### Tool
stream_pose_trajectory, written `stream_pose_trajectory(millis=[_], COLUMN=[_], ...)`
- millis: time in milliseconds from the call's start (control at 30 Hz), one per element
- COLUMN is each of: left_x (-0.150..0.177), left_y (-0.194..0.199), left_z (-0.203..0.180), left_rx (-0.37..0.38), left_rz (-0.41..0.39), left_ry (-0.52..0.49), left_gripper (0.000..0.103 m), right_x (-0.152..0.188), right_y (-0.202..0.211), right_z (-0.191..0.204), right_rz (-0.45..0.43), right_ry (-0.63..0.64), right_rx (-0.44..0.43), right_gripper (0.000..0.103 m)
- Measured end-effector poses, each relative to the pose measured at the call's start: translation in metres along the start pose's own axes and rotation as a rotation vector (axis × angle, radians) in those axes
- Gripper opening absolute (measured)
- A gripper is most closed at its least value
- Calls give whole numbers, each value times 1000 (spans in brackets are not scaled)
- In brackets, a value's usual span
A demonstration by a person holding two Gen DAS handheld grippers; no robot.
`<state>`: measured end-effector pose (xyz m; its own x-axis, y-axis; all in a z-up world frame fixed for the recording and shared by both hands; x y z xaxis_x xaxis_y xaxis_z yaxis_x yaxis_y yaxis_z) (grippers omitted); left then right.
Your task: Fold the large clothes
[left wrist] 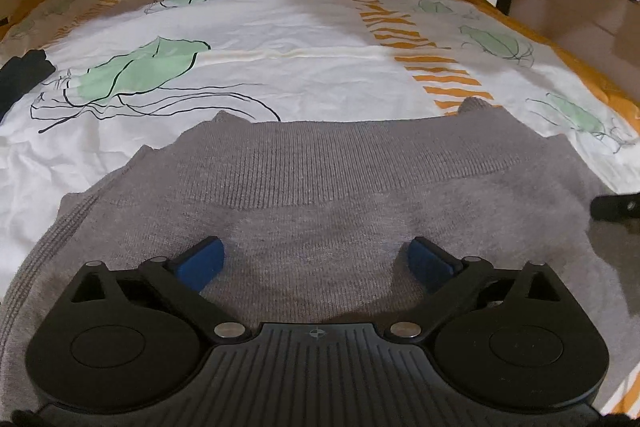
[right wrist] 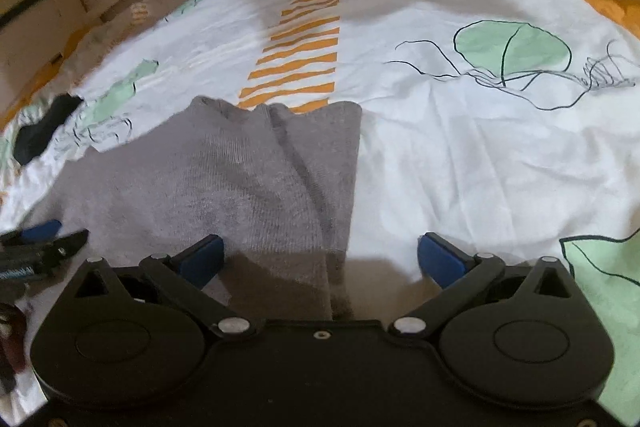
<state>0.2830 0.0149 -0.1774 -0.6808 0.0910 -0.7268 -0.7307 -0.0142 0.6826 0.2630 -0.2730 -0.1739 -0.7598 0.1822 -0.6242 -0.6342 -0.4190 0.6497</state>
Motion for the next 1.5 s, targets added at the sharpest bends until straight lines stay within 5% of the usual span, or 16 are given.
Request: stream_pose_trajectory(millis=[333,600,800,1000,1133,1400,1500], left_x=[-3,-6,-13,-37,-53,-26,-24], left_y=[-5,-6,-4,23,29,-11,-18], left_z=[-2,-1,-1,0,-22,-51,-45], left_rx=[2,6,15,89,152,180,208], left_rz=[-1,12,53,34,10,106,110], left_ry=[2,11,23,182,213,210,279], left_gripper=[102,102,101,72,32,10,7], right_x=[12,-3,-9,-7,-7,-7,-7], right_y=[16,-14,-26,-21,-20,-19,-20], right_z=[11,3,6,12,9,8,8], right_rz=[121,131,71,71,79,92,94], right_ry=[-230,-385,-357,-291,-297,-288,-289], right_rx=[-358,-504,-556,-538,-546,-557,-560], right_gripper=[103,103,103,103,103,103,103])
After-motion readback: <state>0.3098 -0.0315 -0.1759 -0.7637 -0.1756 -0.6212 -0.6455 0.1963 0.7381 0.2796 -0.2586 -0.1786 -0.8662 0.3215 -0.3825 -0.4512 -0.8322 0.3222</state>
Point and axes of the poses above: each gripper's, at about its wrist camera, not at the fingertips, and y roughly against the way its jaws point, z to its left, x to its underside, the point moved 7 cm from there along -y, roughly the way its jaws point, and after that the axes turned 8 degrees about -x, right-handed, at the moved point
